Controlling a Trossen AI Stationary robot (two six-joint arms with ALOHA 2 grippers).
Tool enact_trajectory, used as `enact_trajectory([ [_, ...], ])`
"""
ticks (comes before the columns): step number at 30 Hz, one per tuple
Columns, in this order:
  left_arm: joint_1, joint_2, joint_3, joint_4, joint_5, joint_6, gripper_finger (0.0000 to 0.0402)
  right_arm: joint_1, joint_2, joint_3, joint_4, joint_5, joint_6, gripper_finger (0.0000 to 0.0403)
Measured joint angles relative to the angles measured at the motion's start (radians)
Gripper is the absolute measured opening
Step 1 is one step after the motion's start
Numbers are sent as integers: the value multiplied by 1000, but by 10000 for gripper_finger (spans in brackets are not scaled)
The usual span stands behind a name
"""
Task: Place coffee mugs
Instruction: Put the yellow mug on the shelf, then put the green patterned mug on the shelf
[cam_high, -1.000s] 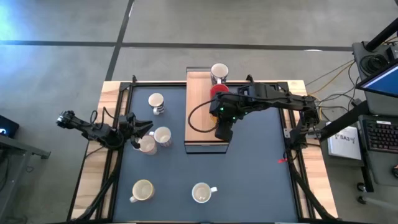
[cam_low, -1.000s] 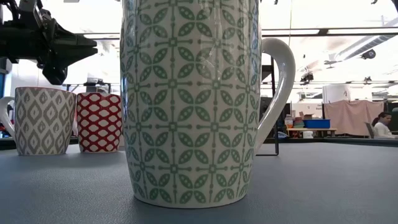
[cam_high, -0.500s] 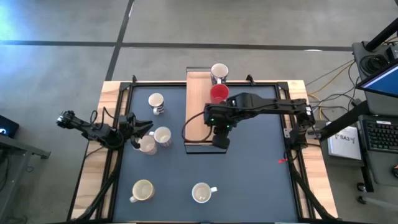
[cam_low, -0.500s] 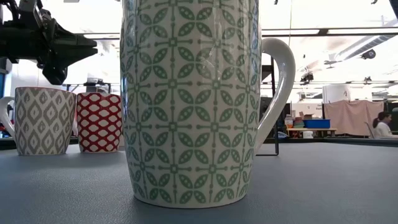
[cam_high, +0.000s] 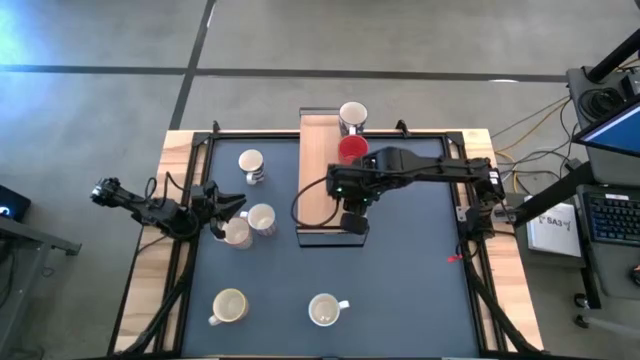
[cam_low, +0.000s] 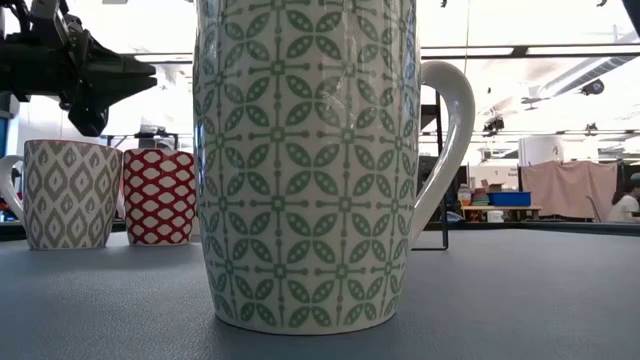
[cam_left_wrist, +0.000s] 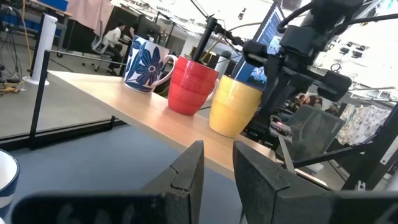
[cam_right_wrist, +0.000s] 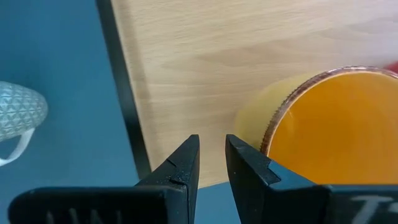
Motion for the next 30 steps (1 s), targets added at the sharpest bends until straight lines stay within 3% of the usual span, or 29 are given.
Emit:
enact_trajectory([
  [11,0,0,0,0,0,0,68,-7,0,0,-2,2,9,63],
  [16,0,0,0,0,0,0,68,4,-10,30,-10,-98,66,67],
  [30,0,0,0,0,0,0,68,178,-11,43,-3,-107,206,73],
])
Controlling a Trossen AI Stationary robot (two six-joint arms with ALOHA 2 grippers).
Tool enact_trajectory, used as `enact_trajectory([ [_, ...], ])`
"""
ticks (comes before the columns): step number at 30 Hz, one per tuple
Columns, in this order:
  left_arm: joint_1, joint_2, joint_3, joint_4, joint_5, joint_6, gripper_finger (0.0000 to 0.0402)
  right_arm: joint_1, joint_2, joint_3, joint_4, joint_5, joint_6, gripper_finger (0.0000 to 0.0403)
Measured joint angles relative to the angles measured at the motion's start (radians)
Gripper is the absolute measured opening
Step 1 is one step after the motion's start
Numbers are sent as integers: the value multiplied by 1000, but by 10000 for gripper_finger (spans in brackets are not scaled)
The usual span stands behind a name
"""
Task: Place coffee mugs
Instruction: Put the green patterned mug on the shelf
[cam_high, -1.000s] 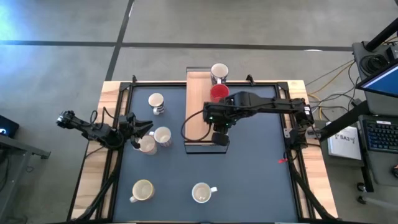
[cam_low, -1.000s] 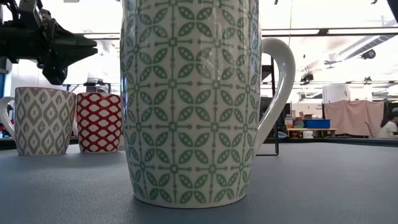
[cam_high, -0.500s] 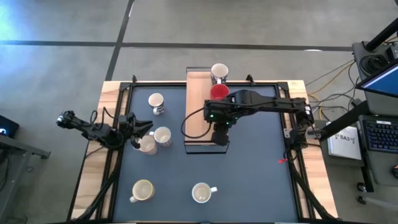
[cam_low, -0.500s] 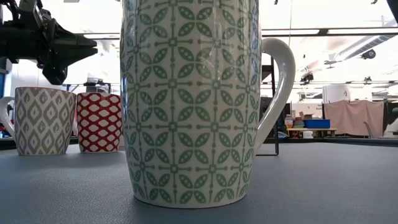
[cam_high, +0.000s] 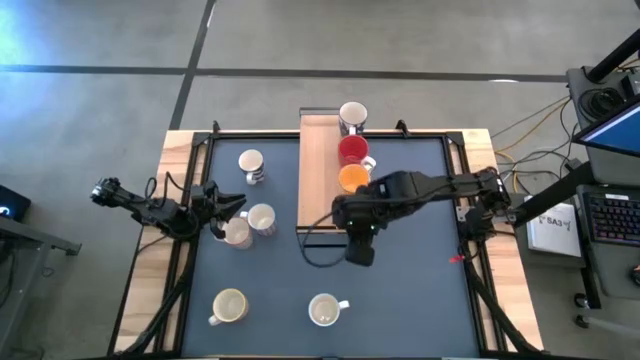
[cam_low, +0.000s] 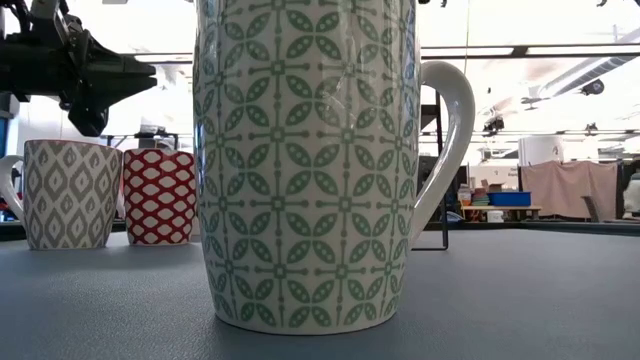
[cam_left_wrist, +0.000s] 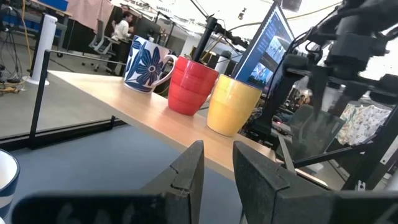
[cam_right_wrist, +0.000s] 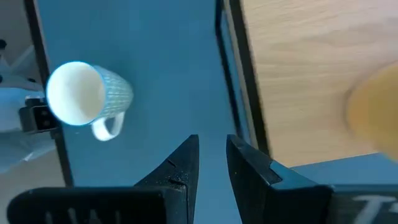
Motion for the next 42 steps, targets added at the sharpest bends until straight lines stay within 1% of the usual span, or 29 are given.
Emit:
enact_trajectory([
  [7,0,0,0,0,0,0,68,97,0,-27,45,4,101,91],
  [10,0,0,0,0,0,0,68,122,0,-54,60,16,176,102],
  [13,0,0,0,0,0,0,68,141,0,-101,117,46,258,112],
  [21,0,0,0,0,0,0,68,175,0,-250,312,8,425,131],
  [27,0,0,0,0,0,0,68,196,0,-367,492,-1,515,130],
  [35,0,0,0,0,0,0,68,214,6,-470,683,0,589,126],
  [38,0,0,0,0,0,0,68,221,24,-495,717,0,602,124],
  [42,0,2,0,0,0,0,68,227,61,-494,727,-1,607,123],
])
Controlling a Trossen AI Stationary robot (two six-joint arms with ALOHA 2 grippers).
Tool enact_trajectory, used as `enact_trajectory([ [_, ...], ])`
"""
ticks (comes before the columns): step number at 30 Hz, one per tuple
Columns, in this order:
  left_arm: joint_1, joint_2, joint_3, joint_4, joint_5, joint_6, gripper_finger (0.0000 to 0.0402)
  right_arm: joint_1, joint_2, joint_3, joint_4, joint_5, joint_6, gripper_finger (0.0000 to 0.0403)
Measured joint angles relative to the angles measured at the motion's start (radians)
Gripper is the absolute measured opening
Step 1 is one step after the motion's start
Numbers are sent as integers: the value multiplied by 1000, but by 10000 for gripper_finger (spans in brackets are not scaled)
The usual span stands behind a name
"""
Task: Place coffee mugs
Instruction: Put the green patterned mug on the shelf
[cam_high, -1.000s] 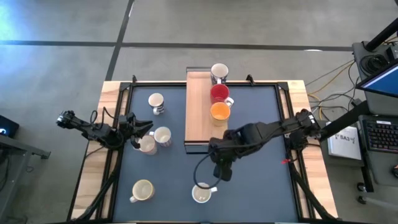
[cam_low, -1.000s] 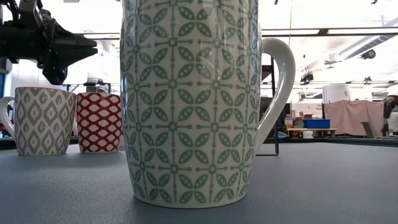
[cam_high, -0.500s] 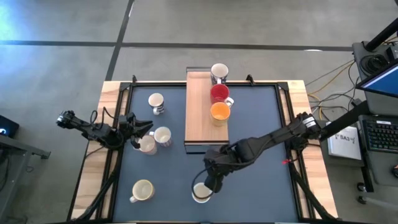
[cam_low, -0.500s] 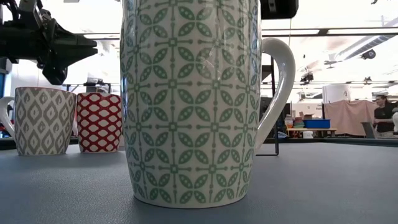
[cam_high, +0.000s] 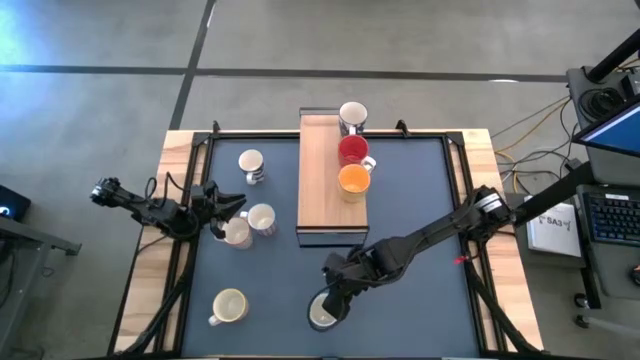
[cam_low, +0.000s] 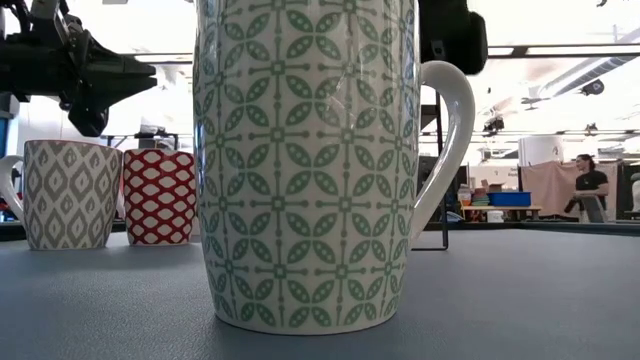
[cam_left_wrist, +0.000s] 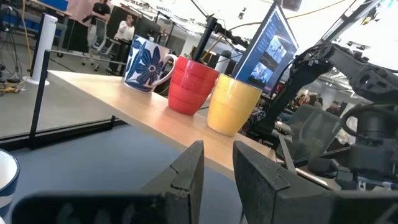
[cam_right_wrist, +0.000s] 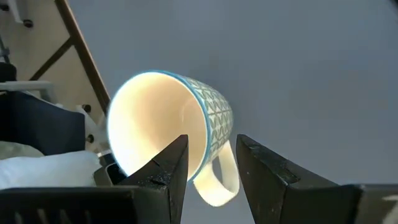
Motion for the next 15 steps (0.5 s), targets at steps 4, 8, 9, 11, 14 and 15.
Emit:
enact_trajectory([
  [4,0,0,0,0,0,0,68,3,31,3,1,0,0,125],
  [8,0,2,0,0,0,0,68,4,44,4,-1,0,-7,120],
  [9,0,2,0,0,0,0,68,3,46,4,1,0,-10,118],
  [11,0,3,0,1,0,0,68,3,52,4,-2,0,-24,112],
  [14,0,4,0,1,0,0,68,3,62,4,-2,0,-32,99],
  [15,0,5,0,1,0,0,68,3,67,4,-2,0,-33,94],
])
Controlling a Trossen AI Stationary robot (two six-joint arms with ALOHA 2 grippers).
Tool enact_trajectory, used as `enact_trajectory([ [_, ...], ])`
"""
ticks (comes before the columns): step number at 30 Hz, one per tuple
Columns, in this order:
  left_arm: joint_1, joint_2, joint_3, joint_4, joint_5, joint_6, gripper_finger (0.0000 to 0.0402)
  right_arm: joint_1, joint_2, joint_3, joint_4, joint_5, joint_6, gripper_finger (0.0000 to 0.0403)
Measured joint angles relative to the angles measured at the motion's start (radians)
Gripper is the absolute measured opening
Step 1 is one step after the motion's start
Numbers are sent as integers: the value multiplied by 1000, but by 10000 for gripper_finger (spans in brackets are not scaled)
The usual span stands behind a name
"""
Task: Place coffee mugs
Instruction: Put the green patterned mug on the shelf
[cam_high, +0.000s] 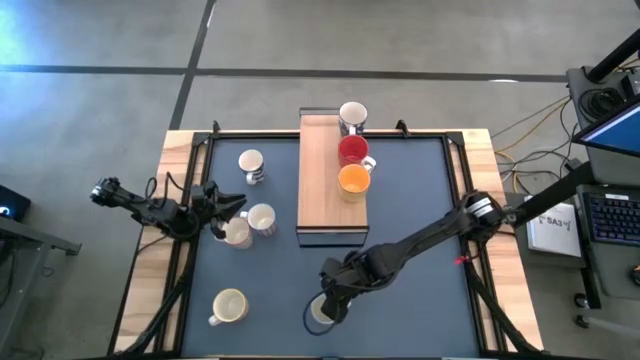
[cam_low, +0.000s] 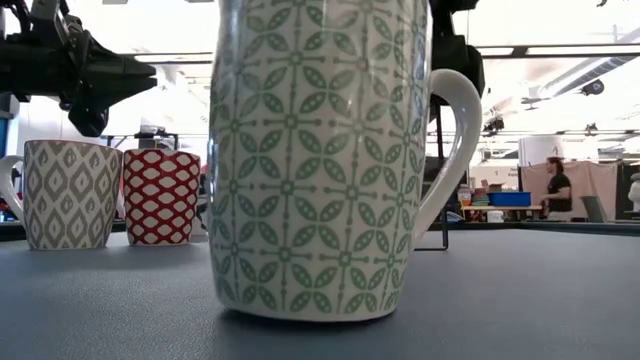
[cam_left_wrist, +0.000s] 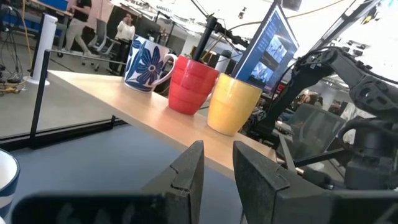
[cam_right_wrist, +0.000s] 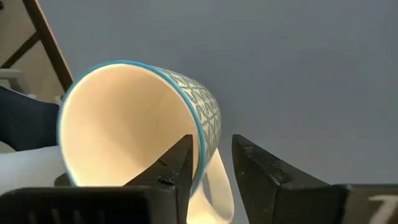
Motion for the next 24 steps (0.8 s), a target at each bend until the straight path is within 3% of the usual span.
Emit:
enact_trajectory([
  [11,0,1,0,-1,0,0,68,0,22,-1,6,-26,-32,20],
  [24,0,1,0,-2,0,0,68,0,-97,-1,-109,-55,-12,15],
])
